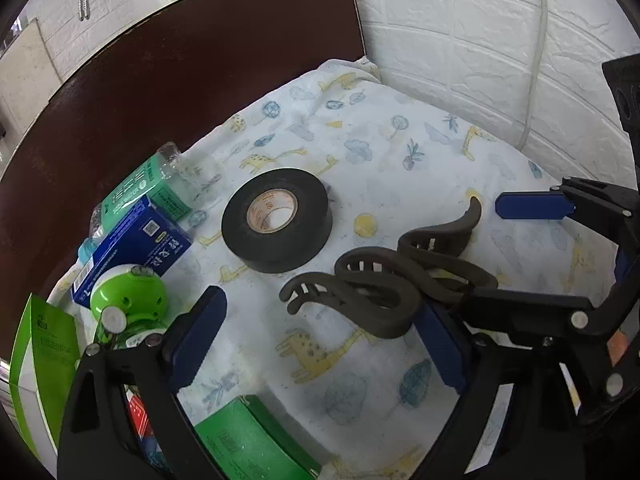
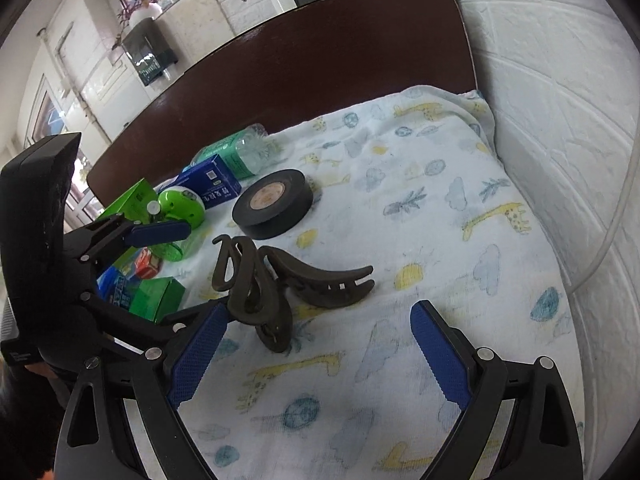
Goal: Organize rigid objects
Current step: 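Close the right gripper on the brown claw clip, then carry the claw clip into the green box and open the right gripper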
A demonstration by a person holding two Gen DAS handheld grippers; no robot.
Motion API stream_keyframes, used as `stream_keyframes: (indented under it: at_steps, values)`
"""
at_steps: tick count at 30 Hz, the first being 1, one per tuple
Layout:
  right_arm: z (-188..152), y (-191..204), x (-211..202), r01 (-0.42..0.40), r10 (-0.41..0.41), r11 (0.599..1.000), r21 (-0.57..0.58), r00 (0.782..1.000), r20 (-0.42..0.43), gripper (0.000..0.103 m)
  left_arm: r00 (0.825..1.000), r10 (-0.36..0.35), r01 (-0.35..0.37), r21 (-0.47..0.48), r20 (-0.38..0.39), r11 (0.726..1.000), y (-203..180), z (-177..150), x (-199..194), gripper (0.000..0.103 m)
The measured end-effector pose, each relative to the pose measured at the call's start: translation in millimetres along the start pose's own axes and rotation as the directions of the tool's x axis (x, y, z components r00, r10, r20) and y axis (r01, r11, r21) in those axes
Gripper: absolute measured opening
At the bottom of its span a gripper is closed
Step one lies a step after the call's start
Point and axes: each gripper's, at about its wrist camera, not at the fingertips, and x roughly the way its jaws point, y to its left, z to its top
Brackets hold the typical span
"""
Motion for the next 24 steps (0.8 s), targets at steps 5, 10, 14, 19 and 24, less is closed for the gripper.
stream_keyframes:
  at_steps: [5,10,14,19,24]
  values:
    - [8.8,-2.6,7.1,-0.010,0.010,0.999,-0.035,1.000,-0.013,0.095,0.996,-0.091,0.091,-0.023,0.014,0.996,4.3,2.2,1.2,0.076]
    - [15.1,-7.8,12.1,-0.073,0.072,0.996,-0.055,0.997,-0.018,0.095,0.988,-0.154,0.155,-0.084,0.016,0.984,8.5,0.4,0.6,0.071]
    - [20.3,-11.8,18.4,-0.141,0.139,0.989,-0.044,0.990,-0.033,0.095,0.973,-0.230,0.231,-0.180,0.025,0.956,17.9,-1.6,1.8,0.065]
    - [23.2,-11.3,22.4,-0.200,0.200,0.980,-0.002,0.980,-0.020,0.094,0.968,-0.248,0.250,-0.189,0.033,0.950,16.3,-1.5,1.0,0.065]
    - [24.1,-7.0,22.9,-0.189,0.189,0.982,0.006,0.982,-0.020,0.094,0.964,-0.266,0.266,-0.211,0.033,0.940,18.9,-3.0,-1.0,0.065]
